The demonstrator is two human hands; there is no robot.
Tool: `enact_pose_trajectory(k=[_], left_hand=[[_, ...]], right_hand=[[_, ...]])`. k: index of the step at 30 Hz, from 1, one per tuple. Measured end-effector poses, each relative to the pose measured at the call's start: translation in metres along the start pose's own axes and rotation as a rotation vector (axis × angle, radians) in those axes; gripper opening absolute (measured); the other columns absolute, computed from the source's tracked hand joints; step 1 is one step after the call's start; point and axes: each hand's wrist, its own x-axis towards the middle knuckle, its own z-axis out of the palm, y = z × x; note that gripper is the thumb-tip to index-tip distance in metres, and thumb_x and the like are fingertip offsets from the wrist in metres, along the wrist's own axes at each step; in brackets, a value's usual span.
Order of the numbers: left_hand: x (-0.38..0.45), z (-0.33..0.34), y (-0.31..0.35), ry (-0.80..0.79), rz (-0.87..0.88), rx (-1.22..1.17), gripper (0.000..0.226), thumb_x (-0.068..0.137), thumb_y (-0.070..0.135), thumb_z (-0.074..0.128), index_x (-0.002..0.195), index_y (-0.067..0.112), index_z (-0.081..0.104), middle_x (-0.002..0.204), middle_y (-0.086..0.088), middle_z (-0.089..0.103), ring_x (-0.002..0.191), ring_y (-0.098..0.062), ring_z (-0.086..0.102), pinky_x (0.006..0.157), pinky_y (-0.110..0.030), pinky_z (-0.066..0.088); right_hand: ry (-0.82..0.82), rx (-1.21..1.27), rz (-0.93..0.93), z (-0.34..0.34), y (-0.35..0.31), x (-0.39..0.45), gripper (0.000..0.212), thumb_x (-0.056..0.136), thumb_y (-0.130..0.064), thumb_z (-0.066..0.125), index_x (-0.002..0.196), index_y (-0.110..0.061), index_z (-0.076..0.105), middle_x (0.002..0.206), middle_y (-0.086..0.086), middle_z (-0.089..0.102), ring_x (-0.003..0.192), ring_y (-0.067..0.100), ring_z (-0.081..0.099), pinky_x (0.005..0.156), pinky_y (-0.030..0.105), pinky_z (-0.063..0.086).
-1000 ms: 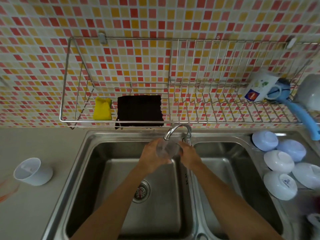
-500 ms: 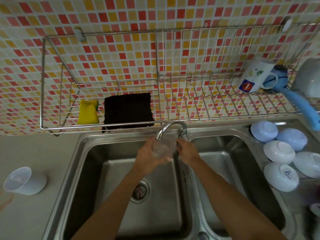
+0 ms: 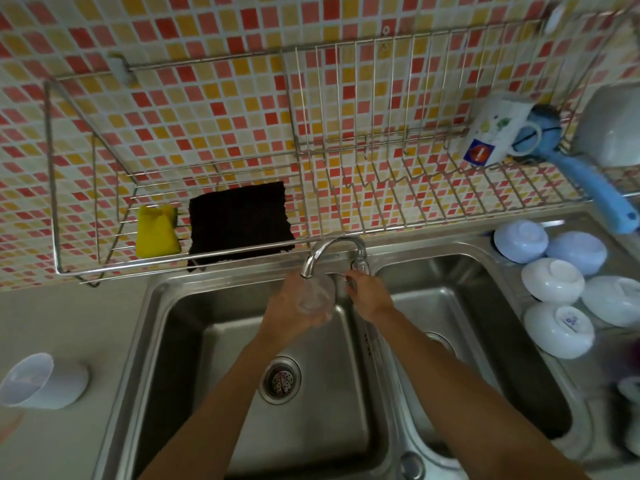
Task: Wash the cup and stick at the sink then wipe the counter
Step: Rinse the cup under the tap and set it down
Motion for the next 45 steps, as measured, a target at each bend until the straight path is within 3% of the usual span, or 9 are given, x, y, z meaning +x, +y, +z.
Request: enact_pose_trajectory(k=[3, 7, 10, 14, 22, 25, 30, 38, 45], left_hand=[[-0.010, 0.001, -0.006, 0.028, 0.006, -0.001, 0.065, 0.059, 0.020, 0.089, 0.112, 0.035, 0.054, 0.100, 0.019, 0.066, 0.092, 0.007, 0.063, 0.073, -0.024, 0.058], [-0.012, -0.011, 0.000, 0.109, -0.050, 0.005, 0.057, 0.059, 0.022, 0.087, 0.090, 0.055, 0.052, 0.100, 0.020, 0.062, 0.086, 0.009, 0.060, 0.065, -0.010, 0.048], [-0.016, -0.014, -0.002, 0.065, -0.048, 0.075, 0.062, 0.055, 0.032, 0.089, 0.098, 0.051, 0.049, 0.104, 0.025, 0.056, 0.094, 0.005, 0.056, 0.072, -0.012, 0.047], [-0.021, -0.008, -0.002, 0.043, -0.020, 0.080, 0.069, 0.057, 0.034, 0.089, 0.110, 0.042, 0.046, 0.102, 0.029, 0.054, 0.093, 0.012, 0.052, 0.070, -0.005, 0.037], [-0.027, -0.003, -0.011, 0.099, -0.044, 0.063, 0.085, 0.054, 0.038, 0.091, 0.125, 0.030, 0.046, 0.114, 0.014, 0.059, 0.101, -0.005, 0.057, 0.079, -0.016, 0.045], [-0.034, -0.003, -0.019, 0.093, -0.049, 0.057, 0.085, 0.054, 0.038, 0.091, 0.126, 0.029, 0.046, 0.110, 0.015, 0.060, 0.098, -0.003, 0.058, 0.075, -0.010, 0.043], [-0.031, -0.001, -0.018, 0.075, -0.030, 0.074, 0.088, 0.054, 0.040, 0.090, 0.128, 0.029, 0.044, 0.118, 0.012, 0.057, 0.107, -0.008, 0.055, 0.084, -0.021, 0.044], [-0.037, -0.002, -0.024, 0.202, -0.050, 0.056, 0.085, 0.055, 0.038, 0.090, 0.126, 0.024, 0.045, 0.113, 0.008, 0.059, 0.100, -0.010, 0.057, 0.071, -0.012, 0.040], [-0.059, -0.011, -0.041, 0.247, -0.008, 0.048, 0.084, 0.052, 0.037, 0.091, 0.123, 0.026, 0.047, 0.116, 0.006, 0.057, 0.104, -0.014, 0.056, 0.087, -0.034, 0.051]], right_hand=[[-0.002, -0.001, -0.005, -0.002, 0.000, -0.002, 0.027, 0.096, -0.018, 0.048, 0.120, -0.020, 0.060, 0.111, 0.014, 0.067, 0.097, 0.032, 0.063, 0.088, 0.038, 0.052], [0.010, 0.005, -0.008, -0.004, -0.002, -0.004, 0.028, 0.096, -0.019, 0.048, 0.121, -0.019, 0.060, 0.113, 0.013, 0.067, 0.099, 0.031, 0.063, 0.089, 0.039, 0.052], [0.018, 0.001, -0.013, -0.003, -0.003, -0.005, 0.026, 0.096, -0.018, 0.050, 0.119, -0.017, 0.061, 0.110, 0.014, 0.067, 0.097, 0.031, 0.064, 0.088, 0.039, 0.052], [0.058, 0.001, -0.002, -0.005, -0.005, -0.002, 0.022, 0.098, -0.020, 0.048, 0.111, -0.012, 0.063, 0.100, 0.017, 0.068, 0.093, 0.034, 0.065, 0.085, 0.042, 0.053], [0.210, 0.164, 0.099, -0.009, 0.008, -0.006, 0.022, 0.101, -0.012, 0.038, 0.111, -0.010, 0.058, 0.090, 0.021, 0.066, 0.078, 0.034, 0.062, 0.068, 0.034, 0.047], [0.201, 0.179, 0.119, -0.002, 0.001, -0.011, 0.022, 0.100, -0.010, 0.038, 0.113, -0.010, 0.056, 0.093, 0.020, 0.065, 0.079, 0.033, 0.062, 0.068, 0.031, 0.044], [0.185, 0.158, 0.126, -0.007, 0.006, -0.009, 0.023, 0.099, -0.009, 0.040, 0.116, -0.009, 0.054, 0.097, 0.023, 0.065, 0.087, 0.038, 0.063, 0.073, 0.033, 0.047], [0.139, 0.188, 0.126, -0.012, 0.001, -0.015, 0.028, 0.099, -0.009, 0.041, 0.125, -0.010, 0.052, 0.106, 0.020, 0.064, 0.095, 0.035, 0.062, 0.076, 0.028, 0.041], [0.204, 0.172, 0.035, 0.004, 0.011, -0.067, 0.044, 0.101, -0.024, 0.040, 0.145, -0.026, 0.036, 0.099, 0.010, 0.068, 0.087, 0.027, 0.065, 0.082, 0.042, 0.054]])
